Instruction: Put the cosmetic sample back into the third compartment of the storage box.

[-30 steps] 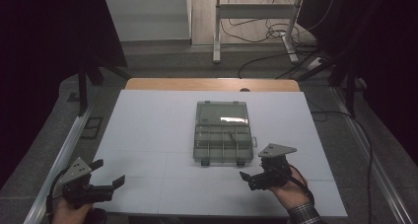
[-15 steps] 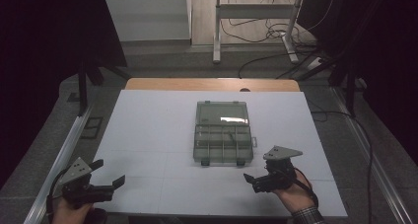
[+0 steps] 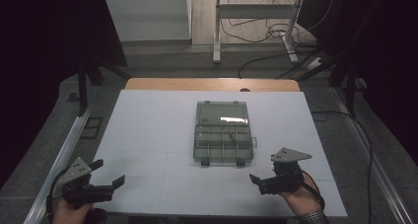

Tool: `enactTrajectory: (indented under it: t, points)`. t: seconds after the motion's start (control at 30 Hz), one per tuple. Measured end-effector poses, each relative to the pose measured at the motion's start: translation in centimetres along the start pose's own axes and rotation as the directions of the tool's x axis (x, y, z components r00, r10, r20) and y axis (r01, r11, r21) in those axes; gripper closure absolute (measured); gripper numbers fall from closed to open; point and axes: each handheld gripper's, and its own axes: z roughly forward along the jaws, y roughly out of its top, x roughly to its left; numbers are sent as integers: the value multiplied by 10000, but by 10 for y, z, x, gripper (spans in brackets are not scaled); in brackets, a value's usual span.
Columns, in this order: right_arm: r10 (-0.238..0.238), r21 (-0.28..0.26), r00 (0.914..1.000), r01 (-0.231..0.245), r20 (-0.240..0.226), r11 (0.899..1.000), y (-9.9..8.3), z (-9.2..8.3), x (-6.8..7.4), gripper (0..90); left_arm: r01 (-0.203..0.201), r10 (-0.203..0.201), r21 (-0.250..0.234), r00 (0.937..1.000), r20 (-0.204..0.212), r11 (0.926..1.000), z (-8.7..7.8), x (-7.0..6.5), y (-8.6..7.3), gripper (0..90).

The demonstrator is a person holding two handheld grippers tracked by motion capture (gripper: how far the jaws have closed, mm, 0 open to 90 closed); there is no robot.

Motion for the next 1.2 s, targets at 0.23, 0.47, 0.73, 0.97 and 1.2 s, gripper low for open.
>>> enactTrajectory:
  t: [0.23,0.47,0.73,0.97,1.2]
  points:
    - [149,-124,9998,-148,147,9998,-4,-5,-3,0,11,-11,-1,10000,-6,10000,0,0,0,20]
    - [276,-180,9993,-271,268,9995,-8,-10,-7,0,21,-21,-6,10000,-7,10000,0,0,0,20]
    - [437,-263,9981,-427,425,9987,-14,-16,-11,0,25,-25,-1,10000,-14,10000,0,0,0,19]
    - [622,-301,9957,-603,681,9977,-20,-25,-16,0,19,-19,2,10000,-22,10000,0,0,0,20]
    - [739,-281,9929,-716,933,9970,-28,-32,-19,0,24,-24,-5,10000,-29,10000,0,0,0,19]
